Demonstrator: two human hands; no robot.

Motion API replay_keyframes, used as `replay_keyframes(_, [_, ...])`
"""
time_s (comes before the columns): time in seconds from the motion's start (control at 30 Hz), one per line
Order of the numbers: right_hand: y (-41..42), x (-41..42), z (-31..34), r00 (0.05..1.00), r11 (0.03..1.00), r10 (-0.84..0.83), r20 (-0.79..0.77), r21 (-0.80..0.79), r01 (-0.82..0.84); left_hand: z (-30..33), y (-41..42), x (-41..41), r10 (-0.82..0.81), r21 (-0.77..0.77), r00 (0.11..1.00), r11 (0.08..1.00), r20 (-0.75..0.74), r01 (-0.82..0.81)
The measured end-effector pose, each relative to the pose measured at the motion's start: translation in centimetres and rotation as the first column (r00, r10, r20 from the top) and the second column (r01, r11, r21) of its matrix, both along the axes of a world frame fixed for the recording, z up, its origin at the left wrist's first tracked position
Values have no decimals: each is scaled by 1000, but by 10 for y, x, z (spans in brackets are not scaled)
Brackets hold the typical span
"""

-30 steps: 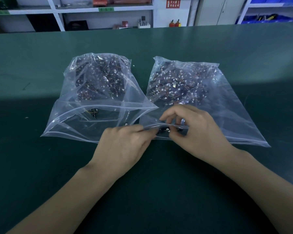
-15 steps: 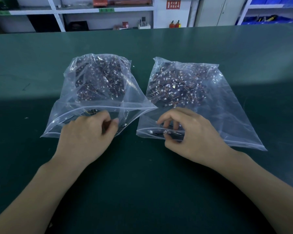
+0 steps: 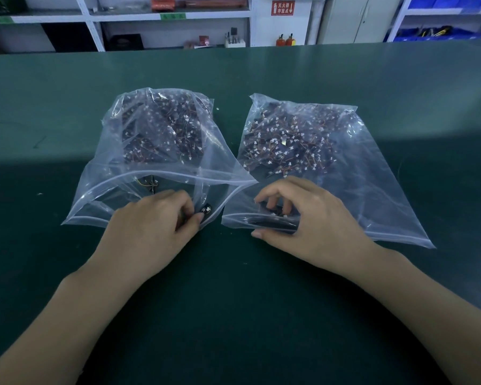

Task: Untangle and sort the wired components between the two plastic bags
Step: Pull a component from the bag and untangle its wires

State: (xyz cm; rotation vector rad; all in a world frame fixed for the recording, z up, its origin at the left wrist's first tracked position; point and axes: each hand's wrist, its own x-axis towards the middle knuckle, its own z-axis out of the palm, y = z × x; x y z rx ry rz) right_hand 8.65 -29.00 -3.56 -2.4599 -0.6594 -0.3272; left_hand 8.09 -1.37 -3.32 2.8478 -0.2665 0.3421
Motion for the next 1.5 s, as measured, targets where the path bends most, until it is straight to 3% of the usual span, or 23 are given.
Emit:
replay_keyframes(0.2, [1,0,0,1000,999,-1,10,36,0,-1,-5,-2,-18,-21,999,1000,40,19])
replay_keyframes(0.37, [3,0,0,999,986,6,37,167,-12,5,-11,-8,-146,-96,953,980,266,177])
replay_keyframes(0.47, [3,0,2,999,963,43,-21,267,-36,6,-20,-12,-244,-87,886,950,395,300])
replay_keyframes(0.57, [6,-2,1,977,920,127,-172,389,-51,3,-29,-15,-306,-104,827,912,471,397])
replay_keyframes(0.63, [9,-5,2,958,884,180,-223,464,-58,2,-33,-15,-343,-111,810,890,476,442])
replay_keyframes(0.77, [12,-7,2,959,875,218,-182,472,-110,0,-33,-15,-352,-170,809,863,471,475])
replay_keyframes(1.03, [10,-7,4,957,834,254,-144,533,-141,0,-36,-18,-266,-278,864,870,427,406])
replay_keyframes(1.5, [10,-3,3,977,868,211,-30,465,-173,2,-37,-20,-249,-330,897,867,365,374])
